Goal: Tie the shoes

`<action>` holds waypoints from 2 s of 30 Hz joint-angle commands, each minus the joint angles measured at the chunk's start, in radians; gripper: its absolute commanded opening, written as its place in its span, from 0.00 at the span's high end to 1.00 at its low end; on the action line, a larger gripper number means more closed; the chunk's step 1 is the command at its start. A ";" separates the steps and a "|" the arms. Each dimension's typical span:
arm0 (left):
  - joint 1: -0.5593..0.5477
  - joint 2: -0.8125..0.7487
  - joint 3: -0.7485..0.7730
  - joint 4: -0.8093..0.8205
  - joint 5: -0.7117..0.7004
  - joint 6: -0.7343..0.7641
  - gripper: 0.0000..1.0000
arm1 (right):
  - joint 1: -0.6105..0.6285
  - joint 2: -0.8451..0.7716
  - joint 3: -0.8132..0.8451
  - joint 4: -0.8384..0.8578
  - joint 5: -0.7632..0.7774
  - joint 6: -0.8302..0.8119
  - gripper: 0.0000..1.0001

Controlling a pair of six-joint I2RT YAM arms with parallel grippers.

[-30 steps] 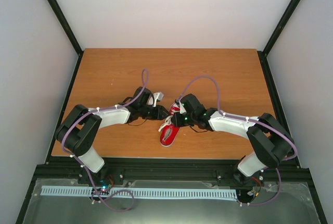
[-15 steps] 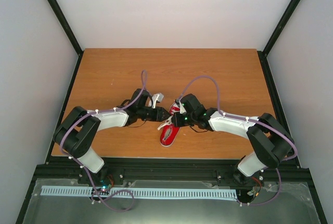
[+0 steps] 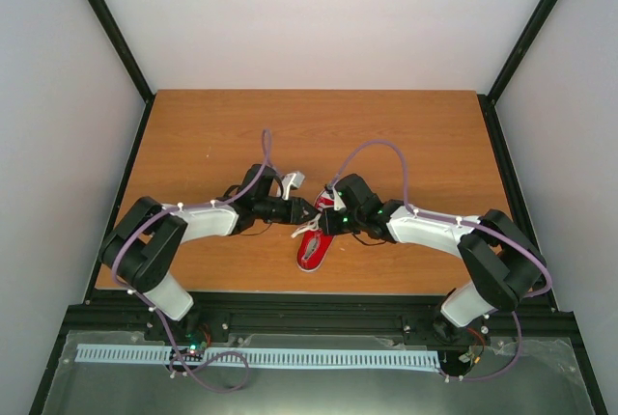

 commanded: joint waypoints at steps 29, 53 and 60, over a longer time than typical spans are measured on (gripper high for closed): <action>-0.002 0.123 0.037 0.095 0.213 -0.013 0.78 | 0.003 0.002 0.001 0.015 0.032 0.003 0.97; -0.022 0.038 0.027 0.015 0.164 -0.033 0.99 | 0.003 -0.087 -0.049 0.048 0.131 0.036 0.97; -0.022 0.023 0.017 0.057 0.173 -0.063 0.99 | 0.003 -0.087 -0.061 0.056 0.121 0.032 0.97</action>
